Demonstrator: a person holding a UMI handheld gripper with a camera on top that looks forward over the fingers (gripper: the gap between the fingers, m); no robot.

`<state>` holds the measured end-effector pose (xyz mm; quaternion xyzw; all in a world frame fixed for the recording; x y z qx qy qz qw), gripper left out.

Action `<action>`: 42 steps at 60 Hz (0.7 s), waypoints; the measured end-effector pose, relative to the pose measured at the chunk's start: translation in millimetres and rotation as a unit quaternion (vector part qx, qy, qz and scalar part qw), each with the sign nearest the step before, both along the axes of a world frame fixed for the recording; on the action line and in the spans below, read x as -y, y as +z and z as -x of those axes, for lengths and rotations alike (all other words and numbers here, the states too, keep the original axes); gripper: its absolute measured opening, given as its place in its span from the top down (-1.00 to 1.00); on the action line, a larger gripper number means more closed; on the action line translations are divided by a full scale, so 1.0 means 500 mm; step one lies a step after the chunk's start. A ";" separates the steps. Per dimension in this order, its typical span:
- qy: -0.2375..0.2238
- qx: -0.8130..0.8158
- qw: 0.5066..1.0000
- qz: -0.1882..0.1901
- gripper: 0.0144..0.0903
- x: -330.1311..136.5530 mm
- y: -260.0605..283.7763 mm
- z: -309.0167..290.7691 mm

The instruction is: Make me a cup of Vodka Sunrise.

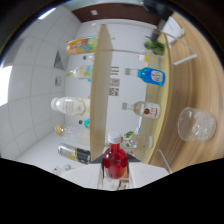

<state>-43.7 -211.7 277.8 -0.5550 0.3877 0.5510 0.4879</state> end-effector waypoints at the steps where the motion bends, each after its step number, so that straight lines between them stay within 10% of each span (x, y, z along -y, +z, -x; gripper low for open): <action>1: 0.002 0.032 0.999 -0.002 0.48 0.005 0.012 0.013; 11: -0.025 0.321 0.947 -0.019 0.48 0.010 0.009 0.084; 42: 0.063 0.620 0.769 0.141 0.48 -0.025 -0.465 0.220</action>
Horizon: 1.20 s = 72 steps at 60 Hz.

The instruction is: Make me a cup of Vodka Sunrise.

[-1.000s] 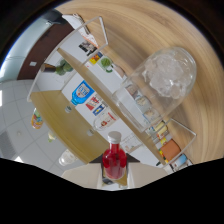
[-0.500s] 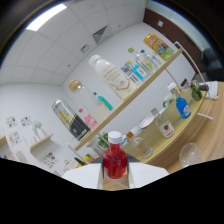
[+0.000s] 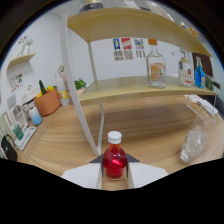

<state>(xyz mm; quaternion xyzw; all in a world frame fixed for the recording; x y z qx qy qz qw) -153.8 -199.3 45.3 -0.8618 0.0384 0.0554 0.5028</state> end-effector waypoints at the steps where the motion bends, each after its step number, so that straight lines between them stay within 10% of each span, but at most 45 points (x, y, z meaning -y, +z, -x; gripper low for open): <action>1: 0.001 0.004 1.000 0.002 0.48 0.000 -0.005 0.001; 36: 0.040 0.059 0.997 0.039 0.41 0.019 -0.060 0.034; 42: 0.062 0.054 0.995 0.052 -0.09 0.036 -0.059 0.039; 47: 0.080 0.051 0.994 0.047 -0.91 0.055 -0.032 0.041; 72: 0.055 0.052 0.997 -0.018 -0.88 0.225 0.172 -0.127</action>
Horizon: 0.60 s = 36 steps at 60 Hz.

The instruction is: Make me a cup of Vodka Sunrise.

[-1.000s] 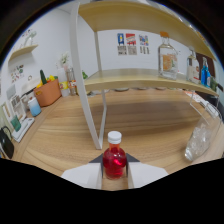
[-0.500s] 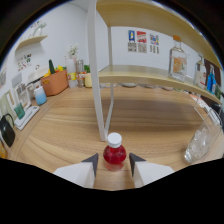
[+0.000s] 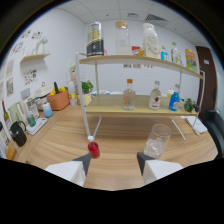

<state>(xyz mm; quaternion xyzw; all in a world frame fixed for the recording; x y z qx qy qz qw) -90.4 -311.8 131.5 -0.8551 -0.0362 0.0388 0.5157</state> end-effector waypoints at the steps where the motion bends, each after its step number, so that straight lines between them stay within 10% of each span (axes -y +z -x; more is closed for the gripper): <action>1: -0.003 0.002 1.000 0.000 -0.89 0.007 0.000 -0.013; 21: -0.043 0.022 0.999 0.015 -0.89 0.070 0.016 -0.250; 36: -0.074 0.001 0.995 -0.073 -0.90 -0.020 0.264 -0.412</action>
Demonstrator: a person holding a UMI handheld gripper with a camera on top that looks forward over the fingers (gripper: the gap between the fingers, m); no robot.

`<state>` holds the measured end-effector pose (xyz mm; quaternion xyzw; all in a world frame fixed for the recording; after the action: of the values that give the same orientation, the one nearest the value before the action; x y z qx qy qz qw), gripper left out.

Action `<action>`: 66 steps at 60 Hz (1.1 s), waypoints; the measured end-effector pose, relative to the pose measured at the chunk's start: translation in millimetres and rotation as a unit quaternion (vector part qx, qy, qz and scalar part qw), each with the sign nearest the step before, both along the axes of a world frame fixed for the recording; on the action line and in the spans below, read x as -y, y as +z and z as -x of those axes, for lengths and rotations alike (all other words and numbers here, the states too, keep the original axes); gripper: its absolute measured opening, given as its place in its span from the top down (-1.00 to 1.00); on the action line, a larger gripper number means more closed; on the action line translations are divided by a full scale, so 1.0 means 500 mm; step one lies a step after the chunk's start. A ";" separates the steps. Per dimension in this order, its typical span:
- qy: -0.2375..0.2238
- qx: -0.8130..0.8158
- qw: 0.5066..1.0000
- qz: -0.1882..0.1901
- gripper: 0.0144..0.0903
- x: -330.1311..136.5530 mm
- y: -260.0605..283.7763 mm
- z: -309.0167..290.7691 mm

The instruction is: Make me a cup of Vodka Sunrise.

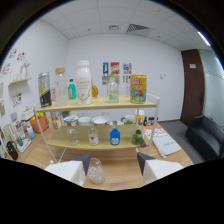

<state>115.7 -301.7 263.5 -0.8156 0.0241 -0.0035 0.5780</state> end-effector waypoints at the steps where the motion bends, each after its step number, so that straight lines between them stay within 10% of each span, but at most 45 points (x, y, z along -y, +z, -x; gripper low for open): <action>1: -0.003 0.000 1.000 -0.006 -0.91 -0.008 0.017 -0.009; 18: -0.016 -0.018 0.995 -0.092 -0.87 -0.182 0.229 -0.147; 34: -0.006 -0.031 0.995 -0.090 -0.82 -0.336 0.244 -0.190; 49: 0.024 -0.020 0.996 -0.083 -0.04 -0.392 0.240 -0.180; 66: 0.007 0.013 0.996 -0.084 0.02 -0.388 0.242 -0.190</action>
<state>211.0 -107.9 384.3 -0.7641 0.0109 -0.0076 0.6449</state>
